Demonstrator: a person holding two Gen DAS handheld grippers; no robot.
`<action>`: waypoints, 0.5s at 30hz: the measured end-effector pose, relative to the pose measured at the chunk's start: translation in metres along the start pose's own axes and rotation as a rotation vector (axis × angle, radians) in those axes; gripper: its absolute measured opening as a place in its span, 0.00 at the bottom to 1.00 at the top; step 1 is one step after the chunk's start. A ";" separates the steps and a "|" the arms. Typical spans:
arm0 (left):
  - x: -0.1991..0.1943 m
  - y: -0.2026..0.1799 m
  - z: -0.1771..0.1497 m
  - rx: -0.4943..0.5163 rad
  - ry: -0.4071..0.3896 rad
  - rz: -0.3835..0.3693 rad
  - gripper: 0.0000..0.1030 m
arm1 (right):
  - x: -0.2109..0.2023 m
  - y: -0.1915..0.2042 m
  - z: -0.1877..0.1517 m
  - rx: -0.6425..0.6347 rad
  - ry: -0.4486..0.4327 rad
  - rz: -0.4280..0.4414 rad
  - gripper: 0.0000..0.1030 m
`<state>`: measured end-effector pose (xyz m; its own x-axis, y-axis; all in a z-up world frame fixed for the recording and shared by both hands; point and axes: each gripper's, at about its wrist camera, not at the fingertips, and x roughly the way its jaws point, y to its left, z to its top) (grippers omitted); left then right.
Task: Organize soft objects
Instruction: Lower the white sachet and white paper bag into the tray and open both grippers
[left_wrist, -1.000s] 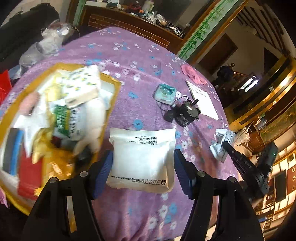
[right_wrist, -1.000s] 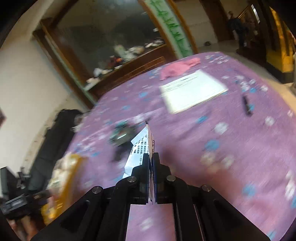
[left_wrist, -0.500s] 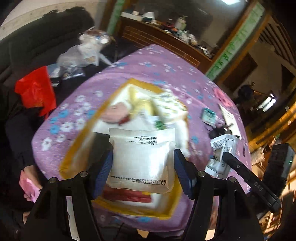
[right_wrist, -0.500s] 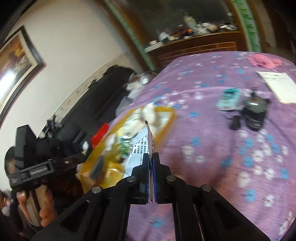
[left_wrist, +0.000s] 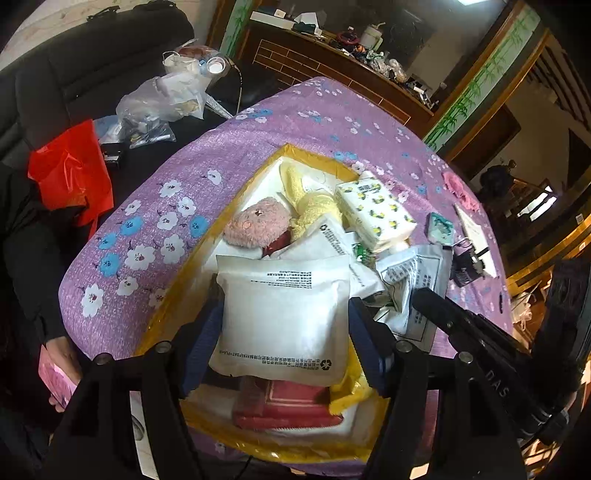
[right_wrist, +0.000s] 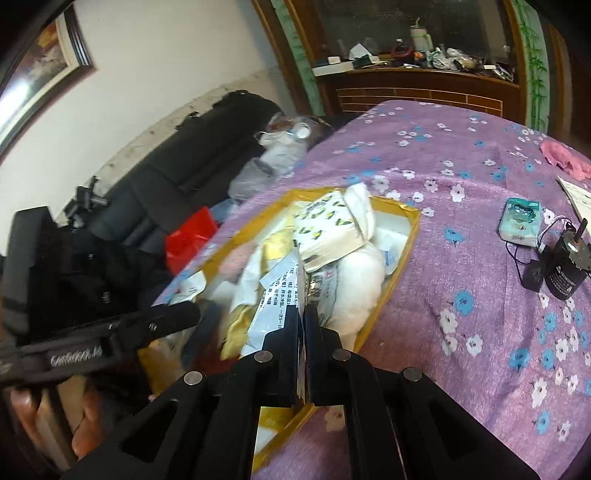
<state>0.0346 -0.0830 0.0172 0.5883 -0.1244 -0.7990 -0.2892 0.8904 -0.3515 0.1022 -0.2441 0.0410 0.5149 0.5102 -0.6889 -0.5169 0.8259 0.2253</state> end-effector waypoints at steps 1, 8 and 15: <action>0.002 0.001 -0.001 -0.003 0.001 -0.004 0.66 | 0.004 0.001 0.000 0.011 0.009 0.002 0.03; -0.002 0.002 -0.008 0.009 -0.013 -0.047 0.70 | 0.025 0.009 0.000 0.029 0.044 0.034 0.19; -0.010 -0.007 -0.013 -0.005 -0.051 -0.046 0.79 | -0.001 -0.011 -0.012 0.068 -0.031 0.090 0.52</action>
<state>0.0209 -0.0936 0.0218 0.6384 -0.1423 -0.7565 -0.2652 0.8820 -0.3896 0.0992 -0.2563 0.0315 0.4900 0.5890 -0.6427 -0.5150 0.7904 0.3318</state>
